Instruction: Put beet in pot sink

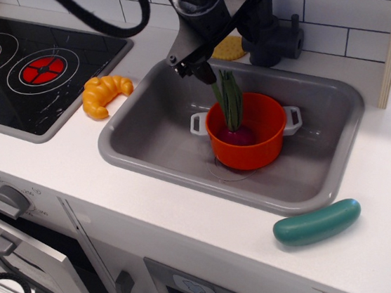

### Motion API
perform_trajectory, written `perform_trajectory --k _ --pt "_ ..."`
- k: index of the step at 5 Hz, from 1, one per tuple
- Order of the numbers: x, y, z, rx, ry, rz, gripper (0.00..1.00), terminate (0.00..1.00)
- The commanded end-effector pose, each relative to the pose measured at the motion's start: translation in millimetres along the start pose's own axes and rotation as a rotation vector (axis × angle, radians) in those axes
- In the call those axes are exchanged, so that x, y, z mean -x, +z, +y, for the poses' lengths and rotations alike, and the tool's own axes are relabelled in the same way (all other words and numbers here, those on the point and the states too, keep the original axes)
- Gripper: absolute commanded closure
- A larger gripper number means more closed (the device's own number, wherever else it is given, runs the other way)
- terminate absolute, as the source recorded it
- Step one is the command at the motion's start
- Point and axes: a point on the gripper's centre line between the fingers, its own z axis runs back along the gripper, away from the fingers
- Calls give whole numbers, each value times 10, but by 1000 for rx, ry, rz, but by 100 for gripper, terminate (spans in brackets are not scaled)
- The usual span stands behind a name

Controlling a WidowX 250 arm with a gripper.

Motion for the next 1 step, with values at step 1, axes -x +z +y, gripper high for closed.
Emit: perform_trajectory --k 1 --pt "55 164 -60 44 -9 -25 0 100"
